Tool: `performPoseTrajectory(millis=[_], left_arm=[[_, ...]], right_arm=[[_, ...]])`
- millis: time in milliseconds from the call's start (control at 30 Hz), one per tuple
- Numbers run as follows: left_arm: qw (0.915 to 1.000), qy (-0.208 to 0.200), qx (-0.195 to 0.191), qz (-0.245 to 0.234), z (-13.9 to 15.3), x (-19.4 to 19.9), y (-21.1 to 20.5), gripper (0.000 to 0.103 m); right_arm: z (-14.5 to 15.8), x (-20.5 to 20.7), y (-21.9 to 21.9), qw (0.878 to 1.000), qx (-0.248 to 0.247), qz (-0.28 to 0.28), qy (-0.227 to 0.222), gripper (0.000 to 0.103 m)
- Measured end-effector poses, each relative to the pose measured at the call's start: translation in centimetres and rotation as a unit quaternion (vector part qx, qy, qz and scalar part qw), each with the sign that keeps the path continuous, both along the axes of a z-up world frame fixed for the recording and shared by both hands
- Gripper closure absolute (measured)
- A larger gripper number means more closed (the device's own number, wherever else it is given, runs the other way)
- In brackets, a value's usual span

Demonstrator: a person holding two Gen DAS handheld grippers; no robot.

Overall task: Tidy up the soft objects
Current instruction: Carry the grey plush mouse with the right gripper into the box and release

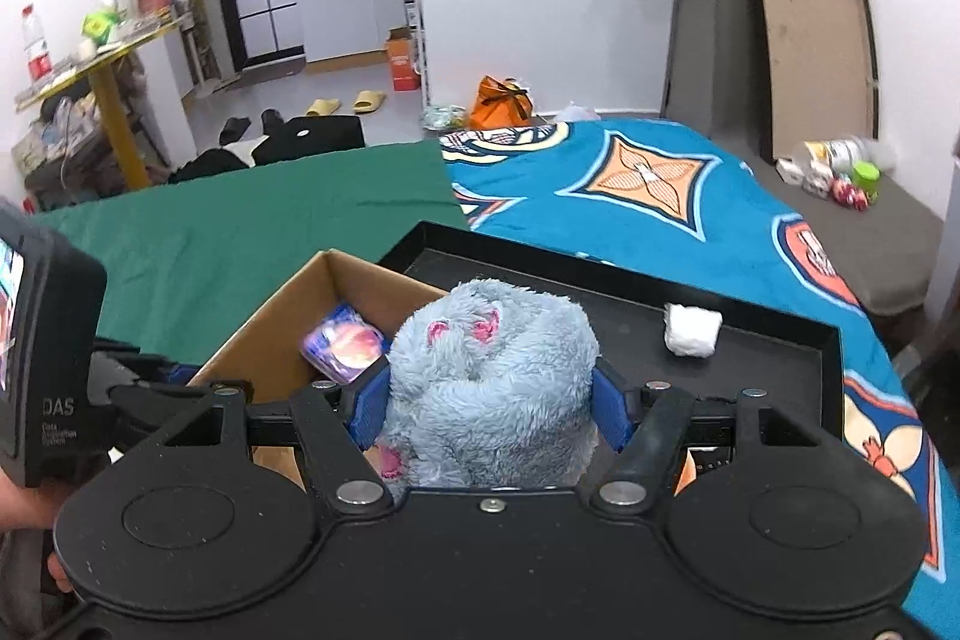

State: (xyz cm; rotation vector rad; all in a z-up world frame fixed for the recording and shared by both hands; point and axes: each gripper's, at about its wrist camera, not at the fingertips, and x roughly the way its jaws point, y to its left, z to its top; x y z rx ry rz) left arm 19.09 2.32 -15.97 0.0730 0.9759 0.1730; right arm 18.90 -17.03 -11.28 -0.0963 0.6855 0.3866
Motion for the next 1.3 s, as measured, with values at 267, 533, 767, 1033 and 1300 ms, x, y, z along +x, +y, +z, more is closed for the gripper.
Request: performPoseTrajectory(millis=[267, 533, 767, 1033, 1300], left_arm=[[0.9995, -0.009, -0.029, -0.003, -0.2, 0.1, 1.0, 0.087], [0.9984, -0.013, -0.053, -0.014, -0.6, 0.1, 1.9, 0.088], [0.9972, -0.016, -0.07, -0.02, -0.8, 0.1, 2.3, 0.087], [0.9973, -0.016, -0.07, -0.014, -0.7, 0.1, 2.6, 0.084], [0.9985, -0.014, -0.052, -0.007, -0.4, 0.0, 2.2, 0.074]], right_arm=[[0.0, 0.1, 2.2, 0.999, -0.027, 0.012, -0.02, 0.038], [0.2, 0.7, 4.8, 0.997, -0.058, 0.026, -0.035, 0.037], [0.0, 0.4, 6.8, 0.991, -0.11, 0.04, -0.062, 0.026], [0.2, 0.0, 6.4, 0.99, -0.124, 0.035, -0.064, 0.026], [0.3, 0.9, 2.7, 0.996, -0.077, -0.006, -0.039, 0.025]])
